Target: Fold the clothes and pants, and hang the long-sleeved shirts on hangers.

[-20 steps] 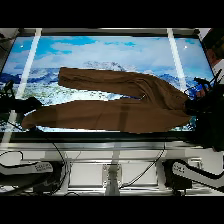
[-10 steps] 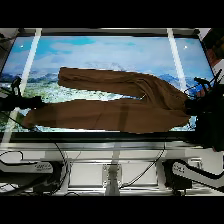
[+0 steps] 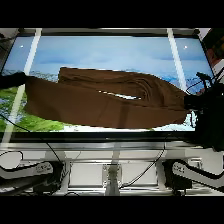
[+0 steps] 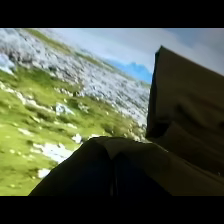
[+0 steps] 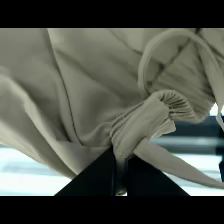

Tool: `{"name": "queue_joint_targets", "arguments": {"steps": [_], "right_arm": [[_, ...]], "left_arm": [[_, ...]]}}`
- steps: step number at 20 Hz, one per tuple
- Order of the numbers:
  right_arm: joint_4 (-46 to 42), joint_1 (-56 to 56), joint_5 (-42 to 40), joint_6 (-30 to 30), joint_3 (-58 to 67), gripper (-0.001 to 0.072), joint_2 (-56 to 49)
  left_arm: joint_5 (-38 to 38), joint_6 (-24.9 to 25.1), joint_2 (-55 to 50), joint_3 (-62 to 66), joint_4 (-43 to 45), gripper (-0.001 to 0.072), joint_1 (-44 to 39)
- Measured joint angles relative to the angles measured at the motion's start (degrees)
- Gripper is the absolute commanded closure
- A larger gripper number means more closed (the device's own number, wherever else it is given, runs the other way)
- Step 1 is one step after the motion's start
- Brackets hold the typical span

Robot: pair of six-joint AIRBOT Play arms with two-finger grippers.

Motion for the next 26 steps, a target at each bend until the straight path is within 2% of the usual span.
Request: {"name": "queue_joint_targets", "arguments": {"steps": [7,9,15,18,19,21,24,25,26], "right_arm": [[1.6,0.0,-6.08,1.53,0.0,0.068,0.0],[1.18,0.0,-4.59,1.7,-0.02,0.068,0.0],[0.42,0.0,8.02,1.84,-4.07,0.068,0.35],[0.26,0.0,7.87,1.62,-9.07,0.0678,0.46],[0.31,0.0,6.1,1.62,-10.64,0.0652,0.52],[0.44,0.0,2.73,2.03,-12.96,0.0506,0.55],[0.66,0.0,-1.16,2.73,-14.19,0.0489,0.59],[0.68,0.0,-2.03,2.89,-14.16,0.0489,0.59],[0.68,0.0,-2.56,2.99,-13.97,0.0489,0.59]], "left_arm": [[3.76,0.0,-0.57,1.53,-0.57,0.0687,-0.39],[4.04,0.0,-0.87,1.62,-0.61,0.0687,-0.5],[4.42,0.0,-1.22,1.68,-0.61,0.0687,-0.61],[4.48,0.02,-1.25,1.68,-0.39,0.0687,-0.61],[4.5,0.0,-1.31,1.68,-0.26,0.0687,-0.61],[4.52,0.02,-1.66,1.68,-0.22,0.0687,-0.61],[4.5,0.0,-2.75,1.68,-0.09,0.0675,-0.61],[4.5,0.0,-3.1,1.68,-0.04,0.0624,-0.61],[4.52,0.02,-3.39,1.68,-0.02,0.0374,-0.61]]}}
